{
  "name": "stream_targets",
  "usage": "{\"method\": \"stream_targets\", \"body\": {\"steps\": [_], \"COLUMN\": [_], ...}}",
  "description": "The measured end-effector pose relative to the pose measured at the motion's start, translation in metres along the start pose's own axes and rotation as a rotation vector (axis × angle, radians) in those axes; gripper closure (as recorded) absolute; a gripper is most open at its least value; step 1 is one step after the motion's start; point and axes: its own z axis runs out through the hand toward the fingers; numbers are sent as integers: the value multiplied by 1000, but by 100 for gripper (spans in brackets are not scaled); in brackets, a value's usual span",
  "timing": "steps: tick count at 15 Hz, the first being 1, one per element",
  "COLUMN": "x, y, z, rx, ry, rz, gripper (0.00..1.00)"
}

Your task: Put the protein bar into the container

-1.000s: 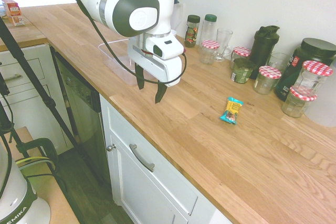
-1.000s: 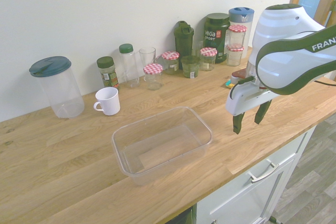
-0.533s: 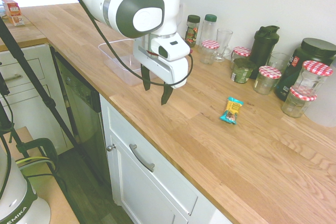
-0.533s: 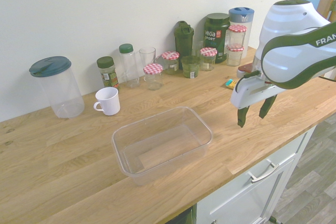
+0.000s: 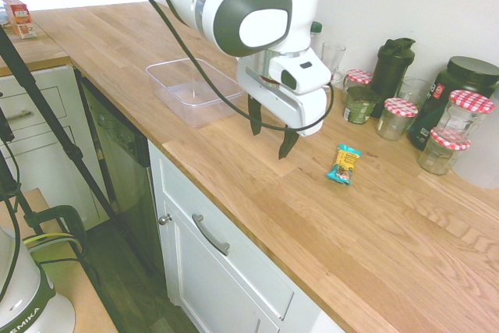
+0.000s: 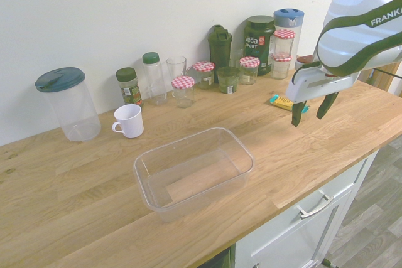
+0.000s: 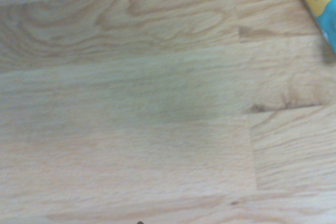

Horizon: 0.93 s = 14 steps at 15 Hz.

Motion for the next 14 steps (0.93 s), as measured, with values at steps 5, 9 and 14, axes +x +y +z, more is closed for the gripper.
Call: {"method": "stream_targets", "body": {"steps": [5, 9, 14], "x": [56, 94, 108], "y": [-1, -4, -15], "z": [-1, 16, 39], "rx": [11, 5, 4], "ry": [32, 44, 43], "rz": [34, 38, 8], "gripper": [0, 0, 0]}}
